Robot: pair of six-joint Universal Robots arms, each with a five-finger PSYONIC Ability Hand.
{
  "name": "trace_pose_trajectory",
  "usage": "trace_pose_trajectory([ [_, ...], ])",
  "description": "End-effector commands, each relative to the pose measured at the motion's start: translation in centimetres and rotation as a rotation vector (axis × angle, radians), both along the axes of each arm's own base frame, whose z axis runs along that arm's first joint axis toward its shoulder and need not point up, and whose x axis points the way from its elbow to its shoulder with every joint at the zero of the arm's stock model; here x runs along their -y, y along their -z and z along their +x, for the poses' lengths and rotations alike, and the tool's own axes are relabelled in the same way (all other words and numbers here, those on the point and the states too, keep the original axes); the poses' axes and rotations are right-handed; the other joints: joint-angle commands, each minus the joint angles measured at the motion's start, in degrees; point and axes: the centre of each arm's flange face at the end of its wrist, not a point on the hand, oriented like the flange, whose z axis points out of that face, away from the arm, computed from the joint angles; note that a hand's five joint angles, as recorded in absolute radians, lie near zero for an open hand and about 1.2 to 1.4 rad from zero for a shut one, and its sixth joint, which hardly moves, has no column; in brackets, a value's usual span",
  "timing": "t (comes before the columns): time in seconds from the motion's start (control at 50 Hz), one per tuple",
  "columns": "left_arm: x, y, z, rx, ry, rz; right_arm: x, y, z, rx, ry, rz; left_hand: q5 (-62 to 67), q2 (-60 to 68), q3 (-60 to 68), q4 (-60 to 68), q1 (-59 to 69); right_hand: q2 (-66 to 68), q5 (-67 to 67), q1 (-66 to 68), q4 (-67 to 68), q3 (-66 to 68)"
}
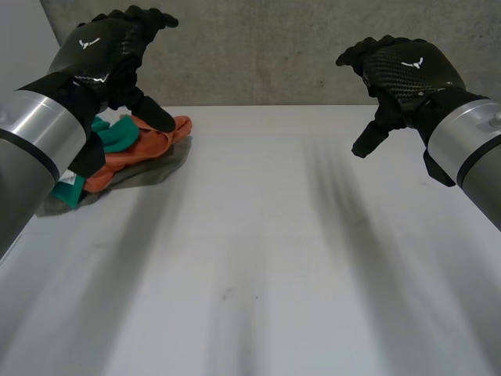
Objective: Fold the laundry.
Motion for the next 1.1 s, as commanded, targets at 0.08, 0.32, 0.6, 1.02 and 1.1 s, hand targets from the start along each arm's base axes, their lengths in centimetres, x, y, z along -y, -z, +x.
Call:
trace_pose_trajectory([
  [0.08,6.0,4.0,3.3,0.340,-0.187,-0.057,-0.1,-0.5,-0.1,0.003,0.001,-0.016,-2.7,-1.7,-1.9,-1.6,-1.4,-2.4,-2.9,-1.1,-5.8,-2.1],
  [0.32,17.2,9.6,9.3,0.413,-0.427,-0.115,-0.1,0.1,0.0,-0.025,-0.002,-0.011,-2.6,-1.6,-1.8,-1.5,-1.4,-2.4,-2.9,-1.1,-5.8,-2.1],
  [0.6,23.7,16.7,13.8,0.623,-0.538,-0.079,-0.1,0.2,0.0,-0.029,-0.002,-0.005,11.5,12.5,12.3,12.6,12.7,-2.4,-2.9,-1.1,-5.8,-2.1],
  [1.02,8.7,1.9,0.4,0.217,-0.241,-0.240,-0.4,-1.0,-0.7,-0.021,0.014,-0.045,67.3,68.3,68.1,68.4,68.6,-2.4,-2.9,-1.1,-5.8,-2.1],
  [1.1,2.5,1.6,-2.0,0.098,-0.086,-0.157,-0.6,-1.5,-0.8,-0.015,0.016,-0.060,67.3,68.3,68.1,68.4,68.6,-2.4,-2.9,-1.1,-5.8,-2.1],
])
